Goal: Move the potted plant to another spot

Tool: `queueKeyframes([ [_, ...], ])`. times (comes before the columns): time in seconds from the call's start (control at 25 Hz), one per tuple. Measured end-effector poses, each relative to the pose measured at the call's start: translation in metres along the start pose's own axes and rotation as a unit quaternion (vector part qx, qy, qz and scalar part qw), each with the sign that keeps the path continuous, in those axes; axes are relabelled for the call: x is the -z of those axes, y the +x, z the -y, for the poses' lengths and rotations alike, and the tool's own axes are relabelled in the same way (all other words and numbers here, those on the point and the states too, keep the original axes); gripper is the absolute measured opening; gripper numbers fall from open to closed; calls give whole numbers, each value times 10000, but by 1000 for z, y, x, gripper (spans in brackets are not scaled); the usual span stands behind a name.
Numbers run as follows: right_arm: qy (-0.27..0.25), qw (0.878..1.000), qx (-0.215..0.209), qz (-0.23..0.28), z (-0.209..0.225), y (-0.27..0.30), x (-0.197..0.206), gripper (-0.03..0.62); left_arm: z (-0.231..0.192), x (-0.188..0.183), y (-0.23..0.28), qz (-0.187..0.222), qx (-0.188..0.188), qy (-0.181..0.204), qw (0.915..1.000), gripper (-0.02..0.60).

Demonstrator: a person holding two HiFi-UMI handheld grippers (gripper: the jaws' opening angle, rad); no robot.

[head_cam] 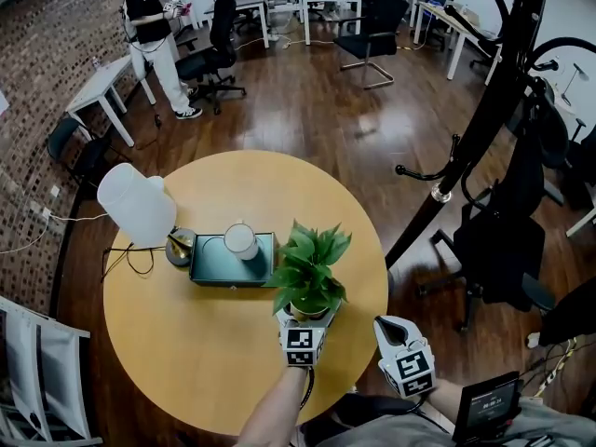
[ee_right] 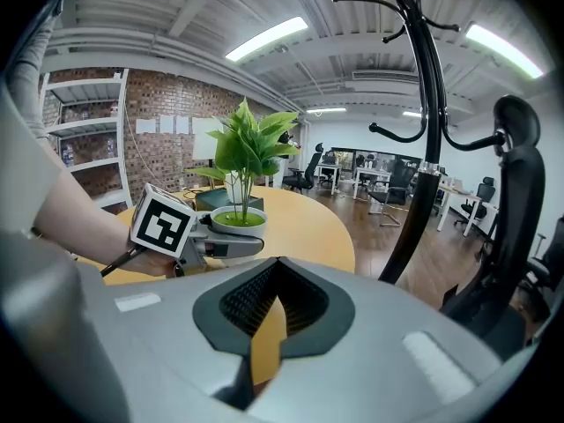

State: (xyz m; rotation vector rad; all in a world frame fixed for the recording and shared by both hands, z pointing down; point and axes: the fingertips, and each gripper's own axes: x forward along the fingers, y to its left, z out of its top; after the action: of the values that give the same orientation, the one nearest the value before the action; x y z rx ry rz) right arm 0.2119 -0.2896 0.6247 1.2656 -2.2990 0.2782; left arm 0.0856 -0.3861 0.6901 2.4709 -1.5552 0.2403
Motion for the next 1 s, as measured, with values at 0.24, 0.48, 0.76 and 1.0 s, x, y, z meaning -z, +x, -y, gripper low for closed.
queueKeyframes([
  [0.24, -4, 10000, 5, -70, 2, -1, 6, 4, 2, 10, 2, -57, 28, 123, 9999, 537],
  [0.48, -65, 9999, -43, -96, -5, -1, 8, 5, 3, 18, -2, -65, 33, 165, 9998, 537],
  [0.76, -134, 9998, -89, -145, -14, -2, 9, 5, 5, 25, -9, -77, 73, 265, 9996, 537],
  [1.0, -175, 9997, -99, -139, -20, 0, 7, 5, 7, 28, -12, -58, 138, 386, 9991, 538],
])
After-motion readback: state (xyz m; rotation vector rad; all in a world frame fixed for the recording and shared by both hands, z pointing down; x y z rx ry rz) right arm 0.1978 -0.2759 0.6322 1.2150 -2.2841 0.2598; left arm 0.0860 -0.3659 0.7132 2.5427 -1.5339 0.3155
